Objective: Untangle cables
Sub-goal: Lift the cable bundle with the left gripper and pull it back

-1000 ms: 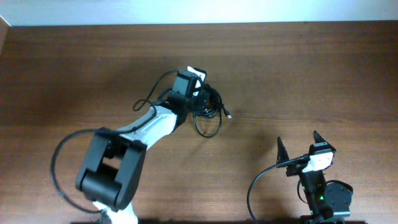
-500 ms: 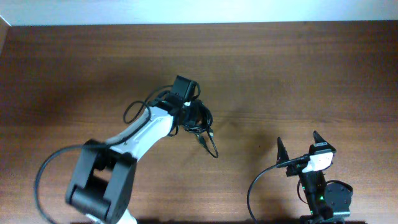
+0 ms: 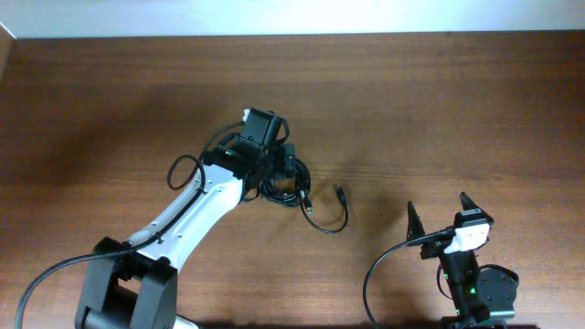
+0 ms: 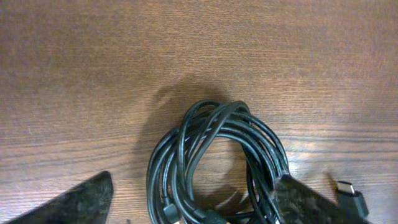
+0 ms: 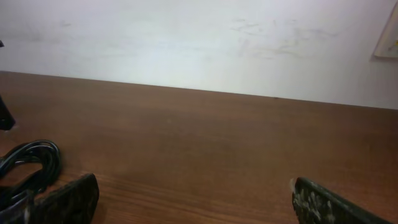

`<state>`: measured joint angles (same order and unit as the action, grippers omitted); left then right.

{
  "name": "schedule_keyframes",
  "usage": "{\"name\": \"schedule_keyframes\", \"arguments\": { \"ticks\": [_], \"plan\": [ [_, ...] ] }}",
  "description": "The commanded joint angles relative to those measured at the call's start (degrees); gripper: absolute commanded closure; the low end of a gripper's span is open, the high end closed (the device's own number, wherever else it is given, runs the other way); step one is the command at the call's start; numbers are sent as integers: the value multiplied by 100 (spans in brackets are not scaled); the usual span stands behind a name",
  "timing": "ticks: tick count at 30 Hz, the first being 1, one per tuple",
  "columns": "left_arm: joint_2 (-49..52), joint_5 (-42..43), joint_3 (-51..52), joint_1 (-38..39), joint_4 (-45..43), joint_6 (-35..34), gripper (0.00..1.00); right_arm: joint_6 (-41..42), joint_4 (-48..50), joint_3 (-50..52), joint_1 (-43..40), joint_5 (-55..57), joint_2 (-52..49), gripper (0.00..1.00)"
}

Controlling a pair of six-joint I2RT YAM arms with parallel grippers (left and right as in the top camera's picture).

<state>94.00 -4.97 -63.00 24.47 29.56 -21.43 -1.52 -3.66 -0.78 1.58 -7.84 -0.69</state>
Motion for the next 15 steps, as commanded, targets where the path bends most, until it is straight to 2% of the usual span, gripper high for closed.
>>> {"name": "schedule_keyframes", "arguments": {
  "ticks": [1, 4, 5, 8, 15],
  "plan": [
    [-24, -46, 0, -13, -33, 820, 27, 24, 0, 46, -11, -35, 44, 2],
    [111, -46, 0, -13, -57, 1388, 27, 24, 0, 46, -11, -35, 44, 2],
    [190, -46, 0, -13, -79, 1429, 27, 24, 0, 46, -11, -35, 44, 2],
    [459, -46, 0, -13, -334, 1429, 39, 24, 0, 46, -11, -35, 44, 1],
    [1032, -46, 0, -13, -896, 1427, 39, 24, 2, 46, -11, -33, 44, 2]
  ]
}}
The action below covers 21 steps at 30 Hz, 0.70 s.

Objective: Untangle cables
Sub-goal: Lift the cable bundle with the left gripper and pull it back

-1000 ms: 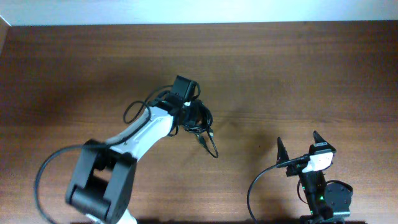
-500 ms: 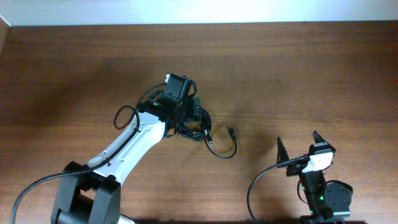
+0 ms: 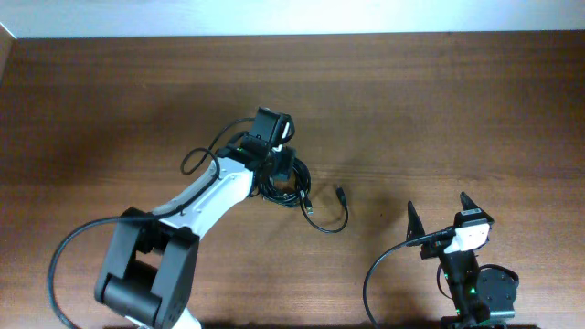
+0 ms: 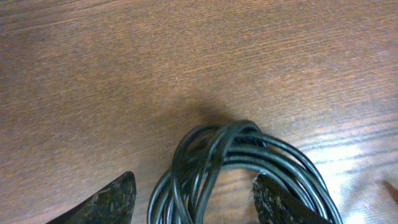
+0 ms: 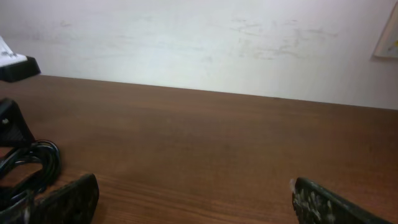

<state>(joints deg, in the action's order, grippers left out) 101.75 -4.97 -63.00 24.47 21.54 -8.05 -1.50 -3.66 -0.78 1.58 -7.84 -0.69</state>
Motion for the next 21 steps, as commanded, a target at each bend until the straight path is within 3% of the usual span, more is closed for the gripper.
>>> {"name": "schedule_keyframes", "arguments": {
  "ticks": [1, 3, 4, 6, 7, 8, 12, 16, 21],
  "plan": [
    [334, -46, 0, -13, -136, 90, 43, 22, 0, 46, -11, -35, 44, 2],
    [468, -48, 0, -13, -168, 90, 48, 22, 0, 46, -11, -35, 44, 2],
    [560, -48, 0, -13, -225, 90, 55, 20, 2, 46, -11, -35, 44, 2],
    [634, -48, 0, -13, -269, 85, 74, 20, 0, 46, -11, -35, 44, 2],
    [647, -46, 0, -13, -264, 85, 91, 20, 2, 46, -11, -33, 44, 1],
    [645, -46, 0, -13, -262, 85, 100, 22, 0, 46, -11, -35, 44, 2],
    [529, -46, -31, -13, -142, -179, 100, 22, 0, 46, -11, -35, 44, 2],
    [-431, -44, -212, -13, 778, -1989, 100, 22, 2, 46, -11, -35, 44, 1],
    [-1672, -44, -232, -7, 1488, -2107, 100, 22, 2, 46, -11, -35, 44, 2]
  ]
}}
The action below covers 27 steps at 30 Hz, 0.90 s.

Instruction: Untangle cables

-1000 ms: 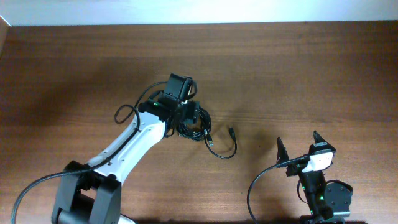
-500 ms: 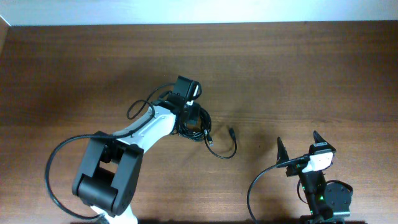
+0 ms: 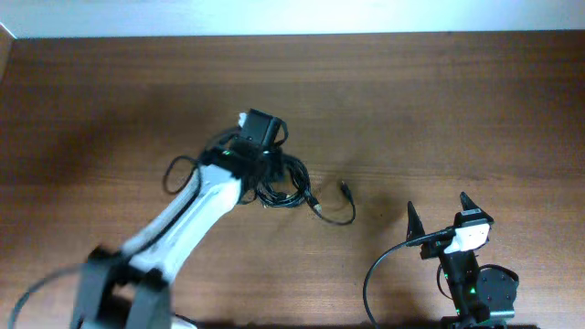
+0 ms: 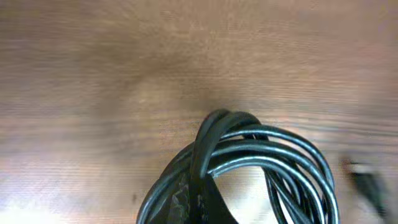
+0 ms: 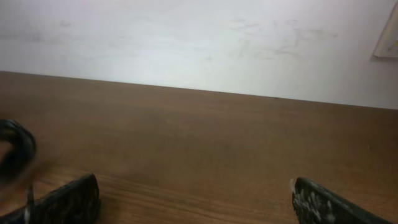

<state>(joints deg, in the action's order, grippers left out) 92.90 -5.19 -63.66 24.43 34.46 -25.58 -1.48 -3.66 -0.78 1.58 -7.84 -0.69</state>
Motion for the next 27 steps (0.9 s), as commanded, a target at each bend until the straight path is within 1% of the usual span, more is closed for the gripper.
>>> {"name": "schedule_keyframes", "arguments": {
  "ticks": [1, 4, 5, 6, 9, 10, 11, 12, 13, 15, 17, 19, 22, 23, 24, 26, 27],
  "plan": [
    [-922, -22, -166, -4, 258, -356, 100, 17, 0, 46, -11, -35, 44, 1],
    [-1036, -22, -164, -4, 555, -879, 100, 17, 20, 46, -11, -28, 44, 2],
    [-1032, -22, -164, -2, 614, -896, 100, 22, 2, 46, -11, -37, 44, 2],
    [-1032, -20, -164, -2, 619, -896, 100, 289, 9, 46, -11, -343, 44, 1],
    [-1032, -20, -164, -2, 590, -894, 100, 2616, 103, 46, -11, -2297, 39, 1],
    [-1029, -20, -164, 20, 595, -892, 100, 3510, 92, 46, -11, -3252, 39, 1],
    [-1032, -20, -164, 24, 595, -892, 100, 3941, 96, 46, -11, -3930, 39, 2],
    [-1029, -17, -164, 24, 595, -887, 100, 4199, 96, 46, -11, -4232, 39, 2],
    [-1032, 9, -164, 24, 597, -837, 100, 4406, 107, 46, -11, -4306, 39, 1],
    [-1032, 409, -164, 24, 577, -308, 100, 4457, 402, 39, -11, -4666, 37, 2],
    [-1032, 1075, -164, 24, 503, 640, 100, 4459, 247, -146, -11, -4747, -48, 2],
    [-1032, 1513, -164, 24, 507, 1241, 100, 4463, 234, -463, -11, -4721, -365, 1],
    [-1032, 2315, -164, 22, 483, 1978, 100, 4389, -328, -1217, -9, -4708, -1650, 2],
    [-1032, 2785, -164, 22, 457, 2352, 100, 4280, -424, -1530, -11, -4994, -2430, 2],
    [-1032, 3082, -164, 24, 437, 2568, 100, 4271, -286, -1692, -11, -5302, -2944, 2],
    [-1032, 3482, -164, 22, 328, 2651, 100, 4223, 448, -1744, -9, -5692, -3696, 1],
    [-1032, 3591, -164, 22, 240, 2649, 100, 4218, 769, -1744, -4, -5687, -4079, 7]
  ]
}}
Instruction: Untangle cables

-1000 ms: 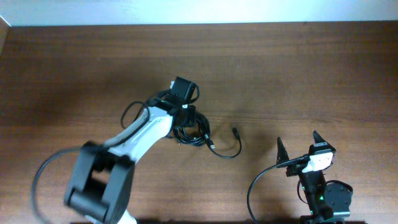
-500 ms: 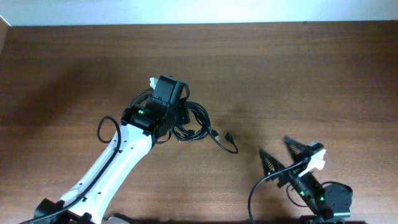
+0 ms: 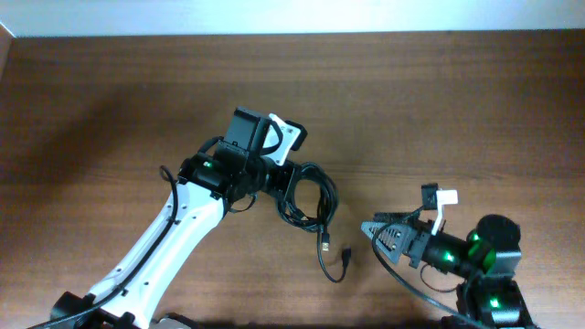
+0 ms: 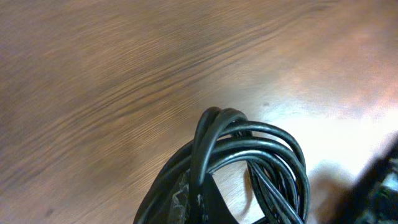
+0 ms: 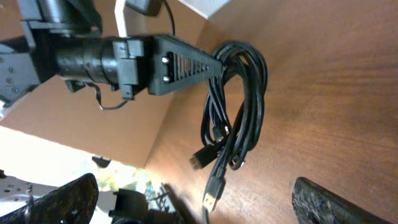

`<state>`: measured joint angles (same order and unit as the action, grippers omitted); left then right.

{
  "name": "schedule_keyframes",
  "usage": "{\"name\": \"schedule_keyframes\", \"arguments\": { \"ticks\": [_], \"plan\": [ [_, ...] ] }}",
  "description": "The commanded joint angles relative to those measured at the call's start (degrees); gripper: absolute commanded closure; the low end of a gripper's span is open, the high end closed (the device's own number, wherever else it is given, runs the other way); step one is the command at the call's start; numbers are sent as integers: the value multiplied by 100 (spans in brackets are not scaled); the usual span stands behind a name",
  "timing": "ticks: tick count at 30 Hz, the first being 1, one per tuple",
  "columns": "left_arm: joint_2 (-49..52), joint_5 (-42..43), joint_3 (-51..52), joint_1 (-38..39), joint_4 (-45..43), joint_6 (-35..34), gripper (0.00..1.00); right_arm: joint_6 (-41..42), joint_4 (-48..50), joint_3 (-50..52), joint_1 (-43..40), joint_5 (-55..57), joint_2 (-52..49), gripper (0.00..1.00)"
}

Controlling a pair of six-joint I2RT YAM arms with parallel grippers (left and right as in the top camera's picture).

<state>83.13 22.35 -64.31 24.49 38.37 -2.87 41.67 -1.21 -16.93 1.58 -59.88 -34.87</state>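
Note:
A coil of black cables (image 3: pixel 309 196) hangs from my left gripper (image 3: pixel 285 183), which is shut on the coil's left side. In the left wrist view the loops (image 4: pixel 249 155) bunch over the shut fingers (image 4: pixel 198 200), and the table looks well below them. Two loose ends trail toward the front, one with a USB plug (image 3: pixel 326 245) and one with a black plug (image 3: pixel 346 255). My right gripper (image 3: pixel 377 239) stands open, pointing left at those ends from a short way off. The right wrist view shows the coil (image 5: pixel 239 106), the USB plug (image 5: pixel 211 202) and my open right gripper (image 5: pixel 194 186).
The brown wooden table (image 3: pixel 475 110) runs to a white wall at the back. The left arm's white link (image 3: pixel 174 238) crosses the front left. The right arm's base (image 3: pixel 489 274) sits at the front right corner.
The left gripper has moved right and toward the front with the coil, and the loose ends now trail in front. The right arm has turned from upright to pointing left at the cables.
The left gripper stood open over the coil on the table, then had its fingers closer around the coil's edge, then was shut on it. Now the coil is carried nearer the middle, and the right arm, still until then, faces it with fingers open.

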Motion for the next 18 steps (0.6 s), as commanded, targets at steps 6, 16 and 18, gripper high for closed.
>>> {"name": "schedule_keyframes", "arguments": {
  "ticks": [6, 16, 18],
  "plan": [
    [-55, 1200, -98, 17, -258, 378, 100, -295, 1467, -131, 1027, 796, -1921, 21],
    [-55, 1427, -98, 15, -258, 378, 100, -306, 2343, -131, 1753, 1753, -2116, 96],
    [-55, 970, -98, 13, -326, 282, 100, -306, 2358, -131, 1753, 940, -2116, 96]
  ]
}}
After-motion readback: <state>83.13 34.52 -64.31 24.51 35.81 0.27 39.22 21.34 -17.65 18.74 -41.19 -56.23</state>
